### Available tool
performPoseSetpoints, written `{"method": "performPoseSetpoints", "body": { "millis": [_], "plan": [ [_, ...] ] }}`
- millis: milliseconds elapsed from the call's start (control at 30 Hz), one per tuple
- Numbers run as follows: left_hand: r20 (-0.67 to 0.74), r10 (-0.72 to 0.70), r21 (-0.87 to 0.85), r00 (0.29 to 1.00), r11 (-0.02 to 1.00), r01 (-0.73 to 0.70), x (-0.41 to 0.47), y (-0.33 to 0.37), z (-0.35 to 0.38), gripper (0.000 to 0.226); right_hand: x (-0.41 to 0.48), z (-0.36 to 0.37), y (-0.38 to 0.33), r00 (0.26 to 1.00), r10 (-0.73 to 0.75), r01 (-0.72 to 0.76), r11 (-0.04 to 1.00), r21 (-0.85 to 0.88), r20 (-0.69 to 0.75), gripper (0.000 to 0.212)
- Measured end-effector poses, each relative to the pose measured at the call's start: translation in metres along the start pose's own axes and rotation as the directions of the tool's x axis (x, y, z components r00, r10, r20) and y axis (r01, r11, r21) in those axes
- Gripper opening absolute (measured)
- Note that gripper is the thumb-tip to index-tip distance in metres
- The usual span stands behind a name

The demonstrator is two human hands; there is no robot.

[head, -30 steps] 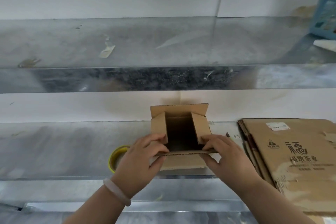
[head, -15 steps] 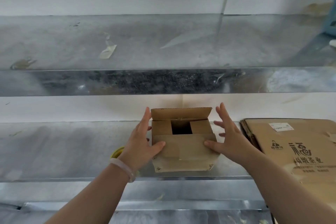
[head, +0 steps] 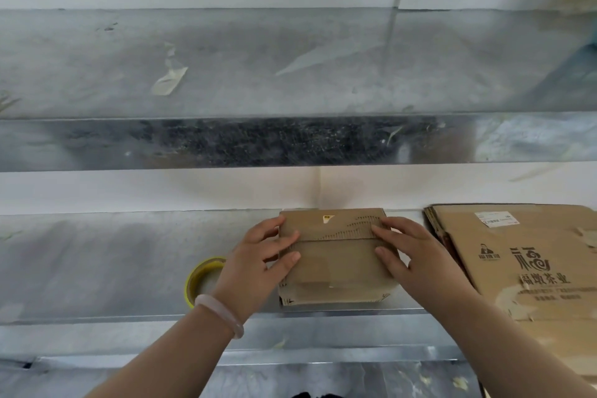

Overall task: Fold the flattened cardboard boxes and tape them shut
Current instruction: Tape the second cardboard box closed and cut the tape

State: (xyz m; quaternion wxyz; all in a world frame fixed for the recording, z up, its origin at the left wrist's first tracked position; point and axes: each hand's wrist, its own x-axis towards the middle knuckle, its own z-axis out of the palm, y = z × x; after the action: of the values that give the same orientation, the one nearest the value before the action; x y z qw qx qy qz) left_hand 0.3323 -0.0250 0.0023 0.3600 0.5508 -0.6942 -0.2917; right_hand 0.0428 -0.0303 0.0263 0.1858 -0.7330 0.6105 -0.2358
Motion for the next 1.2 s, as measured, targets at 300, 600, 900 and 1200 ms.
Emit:
{"method": "performPoseSetpoints", "body": {
  "millis": [300,600,900,1200],
  "plan": [
    [0.010,-0.015,0.017,1.000,1.000,0.015,0.016,0.010,0.027,0.034,0.001,0.000,-0.010,0.989,-0.036,0.068,0.971,-0.228,0.145,0.064],
    [-0.062,-0.029,0.350,0.998,0.935,0.049,-0.042,-0.032,-0.023,0.070,0.002,-0.001,-0.009,0.990,-0.018,0.048,0.975,-0.216,0.137,0.078],
    [-0.033,-0.034,0.548,0.999,0.835,0.046,-0.063,-0.047,-0.055,0.025,0.002,0.003,-0.008,0.994,-0.016,0.036,0.983,-0.178,0.109,0.070],
    [0.253,-0.005,-0.208,0.967,0.976,0.059,0.049,0.103,-0.026,0.019,0.001,0.002,-0.008,0.994,0.003,0.016,0.986,-0.166,0.113,0.063]
  ]
}}
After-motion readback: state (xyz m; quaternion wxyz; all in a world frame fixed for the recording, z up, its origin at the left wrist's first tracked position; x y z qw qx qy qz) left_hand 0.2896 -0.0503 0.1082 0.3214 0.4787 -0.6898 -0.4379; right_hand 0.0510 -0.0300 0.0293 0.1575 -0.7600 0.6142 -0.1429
